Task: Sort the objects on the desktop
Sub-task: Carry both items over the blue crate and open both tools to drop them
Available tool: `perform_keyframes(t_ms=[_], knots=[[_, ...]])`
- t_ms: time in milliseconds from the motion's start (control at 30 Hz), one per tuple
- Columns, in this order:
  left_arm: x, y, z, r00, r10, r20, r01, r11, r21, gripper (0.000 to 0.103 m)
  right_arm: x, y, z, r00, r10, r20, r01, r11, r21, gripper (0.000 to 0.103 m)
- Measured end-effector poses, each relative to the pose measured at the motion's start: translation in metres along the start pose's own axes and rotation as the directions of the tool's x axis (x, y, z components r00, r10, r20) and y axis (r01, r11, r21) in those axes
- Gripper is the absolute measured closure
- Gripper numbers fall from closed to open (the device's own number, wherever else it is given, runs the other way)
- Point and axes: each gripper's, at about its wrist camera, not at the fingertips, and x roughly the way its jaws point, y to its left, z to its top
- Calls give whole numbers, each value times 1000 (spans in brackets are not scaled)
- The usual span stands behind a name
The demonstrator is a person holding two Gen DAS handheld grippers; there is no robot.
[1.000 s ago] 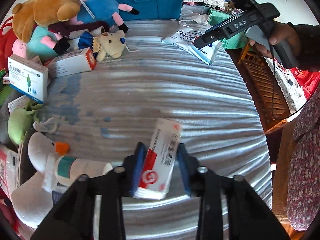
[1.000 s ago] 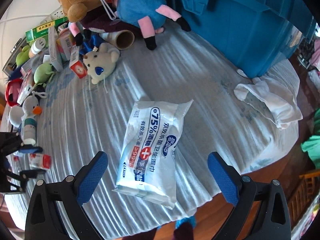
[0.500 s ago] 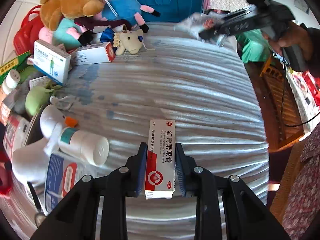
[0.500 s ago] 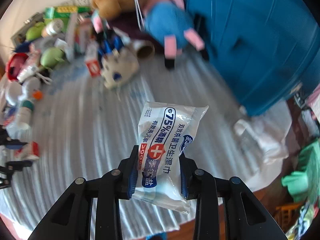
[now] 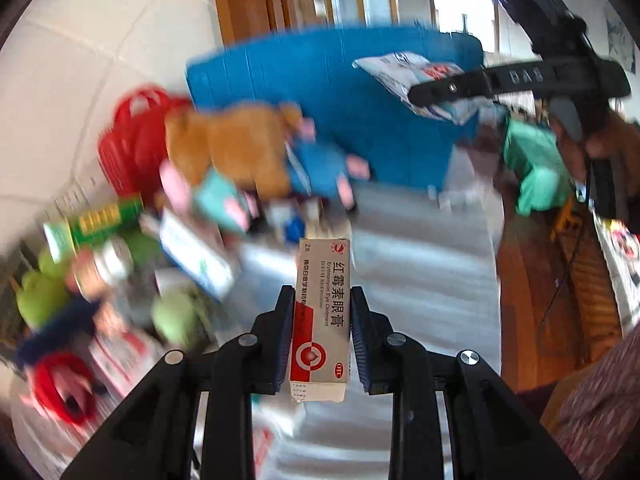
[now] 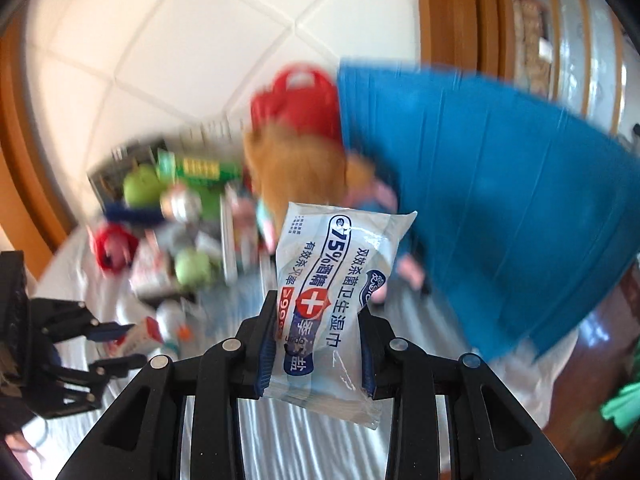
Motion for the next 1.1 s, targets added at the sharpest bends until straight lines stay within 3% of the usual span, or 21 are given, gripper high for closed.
perform_keyframes(t_ms=[133,267,433,533,733,800,867,900,1100], knots=[[-1,-2,75,993,61,102,-62,998,4,77,-40,-20,47,990,-11,140,12,1000,-3,70],[11,-16,163,973,94,209,-94,996,-10,77,-69,-59,82,971,-53,232,51,999,14,70],[42,-50,266,945,98,313,-102,995,-4,77,-81,-116,116,953,-103,285,105,994,9,70],[74,-73,318,942,95,321,-108,994,21,77,-77,-152,133,954,-107,278,106,994,19,70],[135,-97,383,954,127,271,-140,990,28,76,-58,-225,150,961,-121,249,108,992,65,66],[152,-99,399,951,181,250,-190,982,10,68,-50,-252,154,963,-126,237,104,989,106,58],[167,-99,412,941,243,235,-246,969,-16,54,-48,-270,158,960,-151,238,124,985,123,35],[171,-97,418,935,268,232,-266,963,-39,50,-45,-277,160,958,-160,239,131,983,129,32],[176,-85,426,923,329,199,-302,941,-152,50,-53,-300,159,952,-142,273,101,982,158,31]])
